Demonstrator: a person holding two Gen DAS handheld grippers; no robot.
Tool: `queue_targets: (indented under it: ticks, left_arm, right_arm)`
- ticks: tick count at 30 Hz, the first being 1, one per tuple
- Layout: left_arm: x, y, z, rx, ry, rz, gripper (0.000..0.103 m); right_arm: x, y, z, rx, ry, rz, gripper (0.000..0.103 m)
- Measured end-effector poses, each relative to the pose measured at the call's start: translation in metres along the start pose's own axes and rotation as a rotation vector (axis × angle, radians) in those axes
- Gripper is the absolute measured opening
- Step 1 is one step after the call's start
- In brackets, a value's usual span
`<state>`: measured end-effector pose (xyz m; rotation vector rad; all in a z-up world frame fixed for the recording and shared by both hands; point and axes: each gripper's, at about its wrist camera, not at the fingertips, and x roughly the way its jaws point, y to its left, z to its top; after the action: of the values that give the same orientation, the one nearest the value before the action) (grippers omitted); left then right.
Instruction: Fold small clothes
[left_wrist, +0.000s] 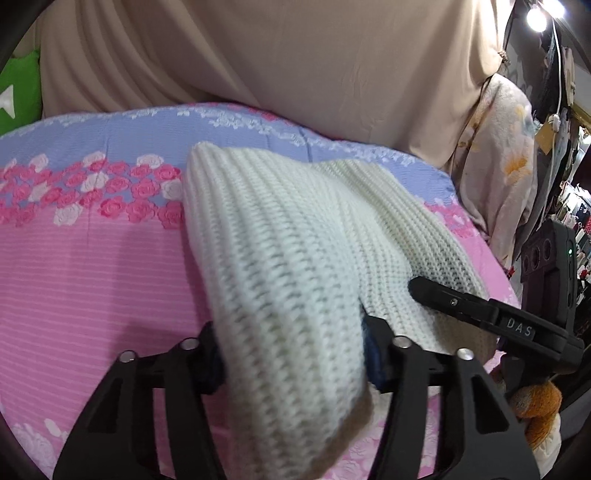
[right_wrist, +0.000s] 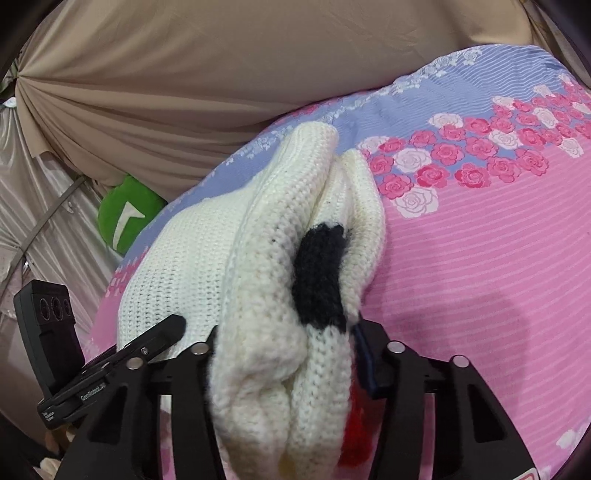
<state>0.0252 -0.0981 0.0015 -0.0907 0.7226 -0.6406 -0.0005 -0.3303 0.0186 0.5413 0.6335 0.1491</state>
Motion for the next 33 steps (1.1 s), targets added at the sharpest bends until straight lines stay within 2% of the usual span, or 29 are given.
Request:
queue_targets:
  ticks: [3, 6, 10, 16, 18, 20, 22, 23, 24, 26, 27, 28, 30, 32, 33]
  left_arm:
    - [-0.026, -0.009, 0.011, 0.011, -0.024, -0.07, 0.046]
    - [-0.055, -0.019, 0.023, 0.065, -0.068, -0.1, 0.045]
    - [-0.105, -0.03, 0.046, 0.142, -0.177, -0.128, 0.044]
    - [-0.193, -0.016, 0.083, 0.242, -0.411, -0.104, 0.045]
    - [-0.215, -0.004, 0.094, 0.268, -0.492, -0.083, 0.045]
    - [-0.221, 0.011, 0.105, 0.276, -0.528, -0.049, 0.047]
    - [-0.208, 0.035, 0.113, 0.26, -0.508, 0.007, 0.051]
    - [-0.194, 0.051, 0.115, 0.236, -0.467, 0.031, 0.054]
    - [-0.175, 0.07, 0.115, 0.208, -0.406, 0.048, 0.058]
    - [-0.126, 0.121, 0.1, 0.101, -0.25, 0.103, 0.06]
    - [-0.102, 0.15, 0.085, 0.033, -0.16, 0.123, 0.059]
    - [-0.091, 0.169, 0.071, -0.014, -0.117, 0.136, 0.059]
    - [-0.083, 0.2, 0.045, -0.065, -0.071, 0.127, 0.06]
    - [-0.082, 0.218, 0.038, -0.092, -0.052, 0.129, 0.066]
    - [-0.082, 0.223, 0.042, -0.113, -0.056, 0.111, 0.074]
  right_arm:
    - [-0.027, 0.021, 0.005, -0.018, -0.073, 0.029, 0.043]
    - [-0.055, 0.053, 0.012, -0.081, -0.145, 0.031, 0.043]
    - [-0.087, 0.101, 0.02, -0.177, -0.239, 0.059, 0.043]
    - [-0.118, 0.183, 0.042, -0.336, -0.421, 0.153, 0.043]
    - [-0.117, 0.206, 0.051, -0.376, -0.473, 0.195, 0.043]
    - [-0.099, 0.22, 0.065, -0.371, -0.472, 0.223, 0.044]
    - [-0.063, 0.22, 0.075, -0.343, -0.42, 0.21, 0.049]
    - [-0.037, 0.215, 0.076, -0.324, -0.36, 0.195, 0.055]
    - [0.001, 0.201, 0.074, -0.287, -0.273, 0.166, 0.059]
    - [0.06, 0.167, 0.056, -0.187, -0.112, 0.083, 0.059]
    - [0.078, 0.15, 0.045, -0.144, -0.063, 0.063, 0.056]
    - [0.091, 0.132, 0.031, -0.099, -0.031, 0.058, 0.055]
    - [0.096, 0.113, 0.017, -0.077, -0.025, 0.046, 0.056]
    - [0.097, 0.11, 0.022, -0.076, -0.034, 0.033, 0.056]
    - [0.099, 0.11, 0.029, -0.075, -0.035, 0.039, 0.058]
